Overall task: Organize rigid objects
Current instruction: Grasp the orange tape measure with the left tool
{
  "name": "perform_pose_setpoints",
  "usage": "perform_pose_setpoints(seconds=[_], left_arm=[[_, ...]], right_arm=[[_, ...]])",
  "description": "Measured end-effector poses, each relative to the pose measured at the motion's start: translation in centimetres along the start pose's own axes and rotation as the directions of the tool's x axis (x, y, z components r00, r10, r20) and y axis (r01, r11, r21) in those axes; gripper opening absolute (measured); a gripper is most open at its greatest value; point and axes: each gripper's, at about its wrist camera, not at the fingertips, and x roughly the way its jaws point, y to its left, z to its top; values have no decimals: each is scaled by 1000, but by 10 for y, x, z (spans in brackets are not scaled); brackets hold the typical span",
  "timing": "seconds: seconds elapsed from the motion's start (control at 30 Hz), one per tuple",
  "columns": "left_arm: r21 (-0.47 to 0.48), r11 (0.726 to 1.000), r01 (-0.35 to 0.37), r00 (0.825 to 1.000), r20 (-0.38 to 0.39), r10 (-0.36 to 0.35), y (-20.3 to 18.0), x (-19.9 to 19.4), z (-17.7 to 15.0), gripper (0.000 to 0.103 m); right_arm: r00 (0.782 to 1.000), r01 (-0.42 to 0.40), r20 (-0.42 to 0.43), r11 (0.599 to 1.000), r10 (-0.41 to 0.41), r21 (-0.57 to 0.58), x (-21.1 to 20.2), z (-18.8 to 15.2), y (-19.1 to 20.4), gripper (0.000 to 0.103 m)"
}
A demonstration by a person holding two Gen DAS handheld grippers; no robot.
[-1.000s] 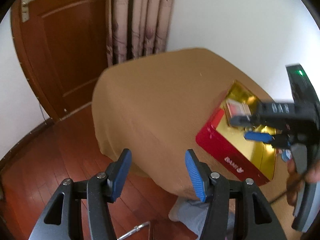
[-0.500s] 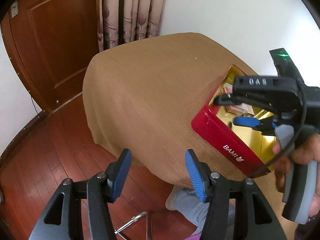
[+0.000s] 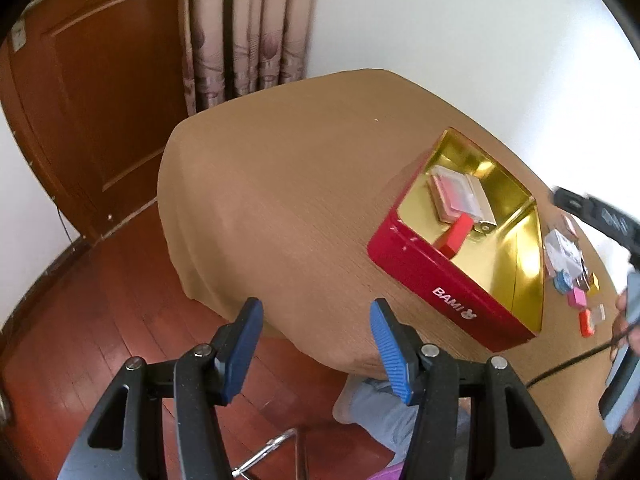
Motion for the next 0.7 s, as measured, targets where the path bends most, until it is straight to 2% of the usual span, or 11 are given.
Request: perform_pose_setpoints(seconds=[0.07, 0.13, 0.2, 0.23, 0.3, 0.4, 0.47, 0.5, 0.6, 0.67, 0.7], left_arm=[[14, 1000, 12, 999, 33, -12, -5, -7, 0, 57], [35, 999, -2, 998, 63, 0, -10, -12, 1, 57], [66, 998, -12, 997, 81, 6, -16, -16, 0, 57], [78, 997, -17, 997, 83, 11, -19, -16, 0, 57], [95, 995, -36, 996, 79, 29, -26, -16, -1, 57], [99, 994, -38, 996, 85, 29, -35, -18, 1, 57], [100, 995, -16, 996, 87, 7, -48, -19, 7, 57], [108, 994, 8, 996, 88, -18, -57, -21, 11, 57], [171, 985, 36, 991, 118, -56, -94, -30, 19, 57], [239, 969, 69, 986, 129, -102, -127, -36, 20, 57], [278, 955, 104, 982, 124, -143, -146, -38, 20, 57]], right_arm=[[999, 23, 42, 999, -24, 28, -16, -31, -28, 72], [991, 133, 18, 990, -134, 40, -20, -62, -61, 73], [986, 168, -30, 983, -166, 81, -22, -96, -105, 73], [973, 220, -91, 970, -212, 101, -19, -114, -135, 73], [944, 317, -151, 934, -294, 165, -18, -136, -178, 72], [900, 415, -263, 865, -347, 283, -17, -166, -243, 72], [884, 446, -304, 832, -354, 330, -13, -182, -275, 72], [901, 418, -288, 829, -324, 373, -14, -187, -286, 75], [905, 409, -282, 833, -318, 372, -10, -182, -292, 75], [926, 364, -240, 854, -291, 372, -11, -175, -290, 76], [929, 358, -230, 857, -288, 371, -10, -173, -288, 77]])
